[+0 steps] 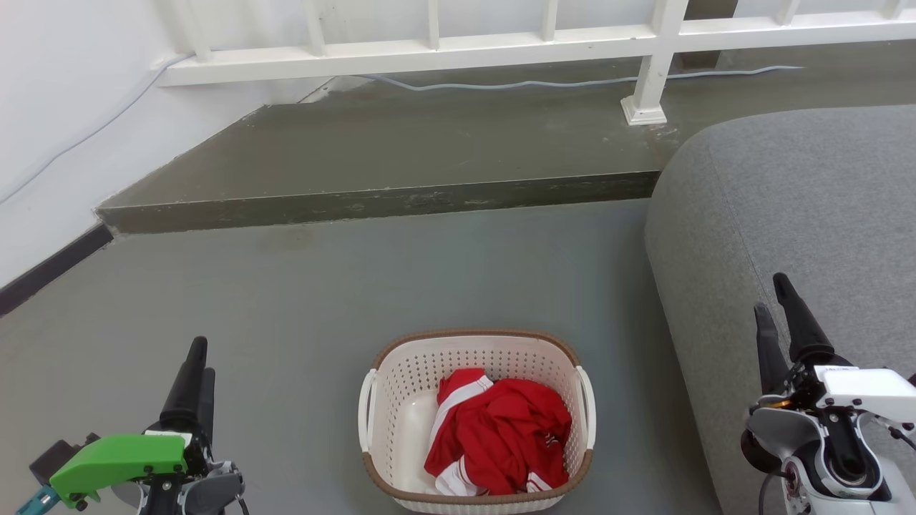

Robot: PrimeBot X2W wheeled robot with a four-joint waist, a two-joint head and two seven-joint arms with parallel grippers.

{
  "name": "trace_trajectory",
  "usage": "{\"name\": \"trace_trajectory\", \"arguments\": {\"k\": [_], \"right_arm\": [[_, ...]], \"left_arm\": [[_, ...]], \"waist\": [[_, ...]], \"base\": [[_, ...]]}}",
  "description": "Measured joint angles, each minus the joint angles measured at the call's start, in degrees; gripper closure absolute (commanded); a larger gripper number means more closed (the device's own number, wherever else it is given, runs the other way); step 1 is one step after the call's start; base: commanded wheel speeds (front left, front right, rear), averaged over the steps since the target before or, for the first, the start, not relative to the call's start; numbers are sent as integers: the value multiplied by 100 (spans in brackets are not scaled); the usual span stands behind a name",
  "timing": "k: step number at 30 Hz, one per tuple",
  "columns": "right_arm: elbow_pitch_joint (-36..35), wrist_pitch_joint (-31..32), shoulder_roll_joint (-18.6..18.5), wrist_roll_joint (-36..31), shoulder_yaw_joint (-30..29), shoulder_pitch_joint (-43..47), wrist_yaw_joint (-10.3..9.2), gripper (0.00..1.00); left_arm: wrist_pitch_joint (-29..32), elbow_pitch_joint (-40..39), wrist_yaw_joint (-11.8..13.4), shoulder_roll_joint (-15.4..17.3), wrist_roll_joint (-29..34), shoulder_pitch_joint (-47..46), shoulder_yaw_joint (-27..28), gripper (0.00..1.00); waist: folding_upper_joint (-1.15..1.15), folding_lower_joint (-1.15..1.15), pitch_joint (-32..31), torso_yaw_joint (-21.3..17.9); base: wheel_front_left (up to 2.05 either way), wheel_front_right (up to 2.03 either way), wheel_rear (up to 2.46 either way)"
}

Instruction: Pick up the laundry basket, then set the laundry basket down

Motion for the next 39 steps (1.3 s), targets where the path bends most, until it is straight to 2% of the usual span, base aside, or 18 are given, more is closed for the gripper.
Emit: {"name": "trace_trajectory", "arguments": {"k": [9, 16, 26, 35, 39], "right_arm": [[-159, -109, -35, -221, 230, 0, 0, 0], [-278, -272, -194, -651, 528, -1, 0, 0], [-337, -563, -619, -1827, 1143, -30, 3, 0], [-225, -788, -790, -2691, 1418, -41, -4, 0], [-190, -888, -824, -3128, 1527, -100, -160, 0]], "left_arm": [[-179, -131, 0, 92, 434, -1, -193, 0], [-361, -148, 0, 234, 1094, -1, -431, 0], [-555, -156, 0, 398, 2172, -7, -768, 0], [-713, -222, 183, 492, 3092, -16, -827, 0], [-800, -307, 260, 479, 3449, -18, -902, 0]], "waist": [[0, 0, 5, 7], [0, 0, 5, 14], [0, 0, 3, 18], [0, 0, 3, 17], [0, 0, 3, 17]], "base": [[0, 0, 0], [0, 0, 0], [0, 0, 0], [0, 0, 0], [0, 0, 0]]}}
